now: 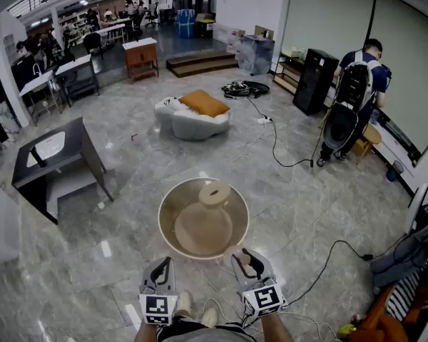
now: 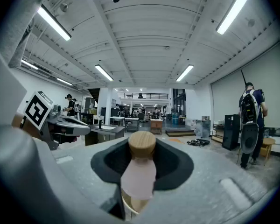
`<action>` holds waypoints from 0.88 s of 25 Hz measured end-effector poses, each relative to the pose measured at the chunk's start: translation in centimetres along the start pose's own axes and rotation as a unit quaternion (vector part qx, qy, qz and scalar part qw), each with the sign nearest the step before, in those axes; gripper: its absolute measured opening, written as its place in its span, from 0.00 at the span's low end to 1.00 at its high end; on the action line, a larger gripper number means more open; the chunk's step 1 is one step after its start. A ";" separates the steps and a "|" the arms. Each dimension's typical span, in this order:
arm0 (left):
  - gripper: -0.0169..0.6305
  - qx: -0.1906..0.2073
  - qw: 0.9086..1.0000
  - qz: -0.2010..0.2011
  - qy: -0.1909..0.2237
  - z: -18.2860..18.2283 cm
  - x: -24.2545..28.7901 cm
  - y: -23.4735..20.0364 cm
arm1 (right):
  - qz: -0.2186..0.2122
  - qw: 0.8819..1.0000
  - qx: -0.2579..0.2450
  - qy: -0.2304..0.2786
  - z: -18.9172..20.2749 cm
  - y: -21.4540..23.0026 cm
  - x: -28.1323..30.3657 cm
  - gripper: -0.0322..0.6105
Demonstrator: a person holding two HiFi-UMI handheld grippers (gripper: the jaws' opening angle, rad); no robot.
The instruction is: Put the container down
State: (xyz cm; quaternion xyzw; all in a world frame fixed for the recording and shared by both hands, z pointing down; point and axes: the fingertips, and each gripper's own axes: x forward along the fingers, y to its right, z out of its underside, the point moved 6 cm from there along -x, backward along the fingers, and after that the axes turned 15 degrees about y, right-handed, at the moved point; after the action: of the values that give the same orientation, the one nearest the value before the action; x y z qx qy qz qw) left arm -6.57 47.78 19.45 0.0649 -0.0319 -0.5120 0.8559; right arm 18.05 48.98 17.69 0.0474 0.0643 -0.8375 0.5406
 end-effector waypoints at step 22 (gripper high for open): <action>0.06 0.000 1.000 0.001 0.015 -0.3 1.7 -1.0 | -0.016 1.000 -0.005 0.011 0.0 -0.2 2.3 0.25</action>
State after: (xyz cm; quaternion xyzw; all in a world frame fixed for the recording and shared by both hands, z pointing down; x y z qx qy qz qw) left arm -6.61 45.88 19.01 0.0725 -0.0195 -0.5101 0.8568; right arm 16.87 46.97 17.38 0.0529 0.0747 -0.8451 0.5267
